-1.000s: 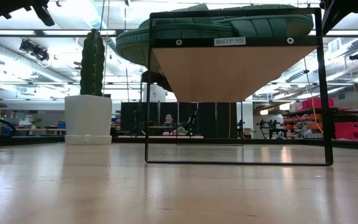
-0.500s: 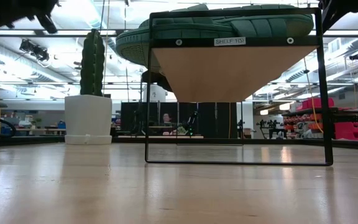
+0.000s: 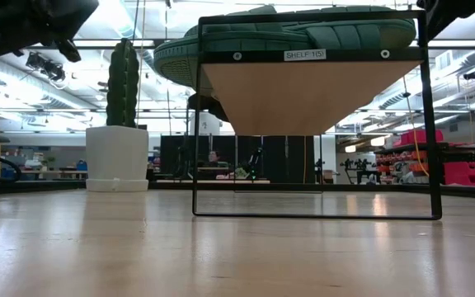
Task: Pick and place slides into the shelf
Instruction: Return to Home Position
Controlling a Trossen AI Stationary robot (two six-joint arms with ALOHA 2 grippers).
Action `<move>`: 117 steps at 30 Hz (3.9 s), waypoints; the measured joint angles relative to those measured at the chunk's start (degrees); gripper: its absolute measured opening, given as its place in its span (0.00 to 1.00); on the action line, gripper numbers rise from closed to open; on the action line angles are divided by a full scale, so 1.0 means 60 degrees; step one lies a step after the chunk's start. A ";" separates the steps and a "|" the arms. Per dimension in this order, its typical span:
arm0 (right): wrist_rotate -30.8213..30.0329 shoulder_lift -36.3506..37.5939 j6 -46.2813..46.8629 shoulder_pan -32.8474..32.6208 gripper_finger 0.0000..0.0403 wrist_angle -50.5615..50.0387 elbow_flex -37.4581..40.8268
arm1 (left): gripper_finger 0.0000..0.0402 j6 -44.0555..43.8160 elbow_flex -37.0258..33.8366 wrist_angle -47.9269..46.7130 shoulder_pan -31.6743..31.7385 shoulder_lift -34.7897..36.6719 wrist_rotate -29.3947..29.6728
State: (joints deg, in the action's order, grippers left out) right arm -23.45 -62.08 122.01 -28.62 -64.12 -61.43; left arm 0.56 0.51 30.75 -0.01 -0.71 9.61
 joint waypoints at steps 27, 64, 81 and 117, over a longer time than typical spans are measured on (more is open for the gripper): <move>-0.2126 0.0485 -0.7182 0.0144 0.00 0.7205 0.1817 | 0.04 -0.1786 -0.0015 -0.1193 0.0011 -0.0004 0.0583; -0.0612 0.7125 -1.2222 0.2871 0.00 1.0121 0.6941 | 0.02 -0.2981 -0.0024 -0.2264 0.0011 -0.0004 0.1644; 0.1410 0.8737 -1.2767 0.4719 0.00 1.1211 0.8527 | 0.03 -0.2987 -0.0025 -0.2403 0.0011 -0.0004 0.1865; 0.3735 0.8750 -1.8133 0.4746 0.00 1.3274 0.9182 | 0.09 -0.2981 -0.0025 -0.2450 0.0011 -0.0004 0.1861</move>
State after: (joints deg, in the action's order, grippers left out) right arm -1.04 -9.58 13.20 -0.14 15.52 -6.33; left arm -17.32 0.36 16.05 0.05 -0.73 20.78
